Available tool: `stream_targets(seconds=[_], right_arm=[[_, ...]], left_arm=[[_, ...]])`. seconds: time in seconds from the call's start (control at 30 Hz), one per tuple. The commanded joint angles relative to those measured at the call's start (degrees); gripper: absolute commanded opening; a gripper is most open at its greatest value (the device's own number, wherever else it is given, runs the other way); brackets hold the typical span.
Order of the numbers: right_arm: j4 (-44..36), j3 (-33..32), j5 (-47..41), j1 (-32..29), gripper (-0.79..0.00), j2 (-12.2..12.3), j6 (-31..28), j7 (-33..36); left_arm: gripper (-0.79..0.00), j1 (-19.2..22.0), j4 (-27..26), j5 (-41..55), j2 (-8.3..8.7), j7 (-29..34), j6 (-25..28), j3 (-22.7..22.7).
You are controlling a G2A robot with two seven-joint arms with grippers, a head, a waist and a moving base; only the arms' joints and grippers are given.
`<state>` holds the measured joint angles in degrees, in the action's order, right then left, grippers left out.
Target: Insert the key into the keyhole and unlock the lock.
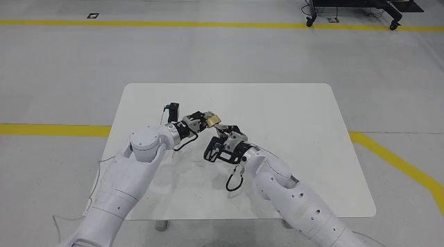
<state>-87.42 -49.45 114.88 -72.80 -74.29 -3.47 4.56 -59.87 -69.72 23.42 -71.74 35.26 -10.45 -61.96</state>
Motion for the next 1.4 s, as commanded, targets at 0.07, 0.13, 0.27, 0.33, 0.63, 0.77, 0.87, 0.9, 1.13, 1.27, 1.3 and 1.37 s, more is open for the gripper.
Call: stream_targets(seconds=[0.07, 0.13, 0.27, 0.33, 0.63, 0.77, 0.87, 0.9, 1.13, 1.27, 1.3, 1.37], right_arm=[[0.27, -1.32, -4.98, -0.33, -0.785, -0.16, -1.46, -1.22], [0.44, -2.26, -10.04, -0.46, -0.785, -0.31, -3.14, -2.59], [1.35, -4.19, -17.98, -0.38, -0.785, -0.47, -6.10, -5.52], [1.83, -5.30, -21.81, -0.50, -0.785, -0.44, -8.27, -7.34], [4.42, -9.27, -33.60, -0.22, -0.785, 0.07, -19.45, -12.49], [3.79, -9.26, -31.68, -0.62, 0.000, 0.28, -19.63, -13.29], [2.99, -10.54, -30.77, -1.72, 0.000, 0.70, -19.60, -15.14], [2.55, -11.25, -30.68, -2.34, 0.000, 0.90, -19.82, -16.04], [-5.50, -21.41, -32.07, -12.11, 0.000, 3.24, -20.80, -24.36], [-10.93, -29.37, -33.60, -20.08, 0.000, 4.64, -21.88, -29.76], [-11.85, -31.18, -34.16, -21.71, 0.000, 4.94, -22.82, -31.24], [-12.34, -33.00, -35.04, -23.23, 0.000, 5.16, -23.01, -32.13]], left_arm=[[-0.785, -0.05, -0.07, -0.15, -0.03, -0.05, 0.20, -0.08], [-0.785, -0.20, -0.29, -0.33, -0.03, 0.02, 0.93, -0.15], [-0.785, -0.63, -1.00, -0.16, 0.03, -0.23, 3.10, -0.90], [-0.785, -1.11, -1.52, 0.06, 0.10, -0.26, 4.88, -1.50], [-0.785, -3.38, -4.08, -1.39, 0.37, -0.27, 11.85, -2.76], [-0.785, -3.56, -4.12, -0.86, 0.39, 0.17, 11.20, -3.09], [-0.785, -3.31, -3.80, -0.55, 0.38, 0.35, 9.66, -3.19], [-0.785, -3.25, -3.72, -0.67, 0.37, 0.68, 9.29, -3.02], [-0.785, -1.65, -2.20, -2.77, 0.04, 1.67, 5.06, -0.81], [-0.785, 0.03, -0.98, -7.35, -0.32, 3.39, 2.03, 2.76], [-0.785, 0.42, -0.73, -9.34, -0.42, 3.62, 1.65, 3.95], [-0.785, 1.02, -0.37, -13.12, -0.65, 2.40, 1.50, 5.92]])
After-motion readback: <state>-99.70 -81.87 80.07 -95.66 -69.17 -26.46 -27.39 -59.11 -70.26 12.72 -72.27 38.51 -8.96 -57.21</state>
